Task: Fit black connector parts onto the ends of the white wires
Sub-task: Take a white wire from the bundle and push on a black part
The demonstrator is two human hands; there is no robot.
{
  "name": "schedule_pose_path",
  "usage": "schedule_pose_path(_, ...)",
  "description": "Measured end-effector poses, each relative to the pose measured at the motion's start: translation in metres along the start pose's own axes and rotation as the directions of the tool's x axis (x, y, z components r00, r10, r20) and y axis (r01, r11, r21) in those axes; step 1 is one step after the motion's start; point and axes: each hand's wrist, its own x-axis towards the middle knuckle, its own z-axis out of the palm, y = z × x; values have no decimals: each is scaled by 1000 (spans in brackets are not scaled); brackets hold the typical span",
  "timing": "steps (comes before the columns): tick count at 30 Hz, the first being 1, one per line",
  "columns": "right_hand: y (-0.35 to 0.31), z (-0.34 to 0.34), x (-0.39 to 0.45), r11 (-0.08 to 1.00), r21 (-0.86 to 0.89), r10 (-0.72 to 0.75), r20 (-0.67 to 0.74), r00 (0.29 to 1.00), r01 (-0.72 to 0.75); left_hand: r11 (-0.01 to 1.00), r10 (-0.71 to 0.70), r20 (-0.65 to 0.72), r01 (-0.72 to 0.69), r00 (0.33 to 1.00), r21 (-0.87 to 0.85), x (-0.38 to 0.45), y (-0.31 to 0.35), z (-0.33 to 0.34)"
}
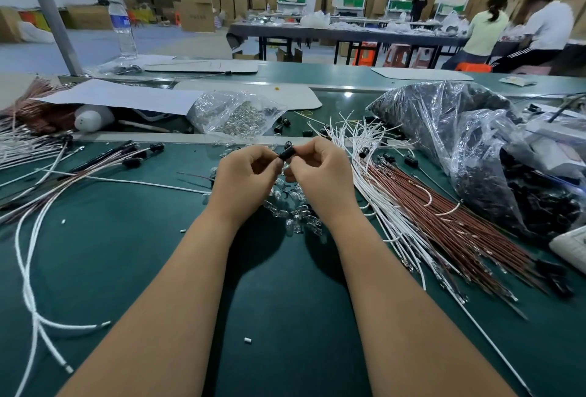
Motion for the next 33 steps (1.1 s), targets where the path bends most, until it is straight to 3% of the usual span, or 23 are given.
schedule_pose_path(11,-1,1,1,999,5,-44,-30,999,44,986,-58,116,76,992,-149,4,7,-5)
schedule_pose_path(14,0,0,1,987,-131,-92,-7,996,90,983,-44,74,57,996,-177,5,4,-7)
schedule_pose_path(17,3,-1,1,876,-434,-154,161,975,210,956,-88,9,87,996,-281,6,1,-8)
schedule_pose_path(19,6,1,0,729,-618,-112,317,942,295,916,-113,-12,100,993,-389,6,1,-8)
schedule_pose_path(22,8,3,-1,594,-722,-66,396,916,355,878,-95,-14,77,995,-473,7,1,-9)
schedule_pose_path(28,7,2,-1,743,-602,-132,298,945,293,822,13,47,17,999,-569,7,-1,-11)
schedule_pose_path(33,-1,1,-2,932,-308,-174,79,982,190,805,0,67,40,998,-592,8,-3,-12)
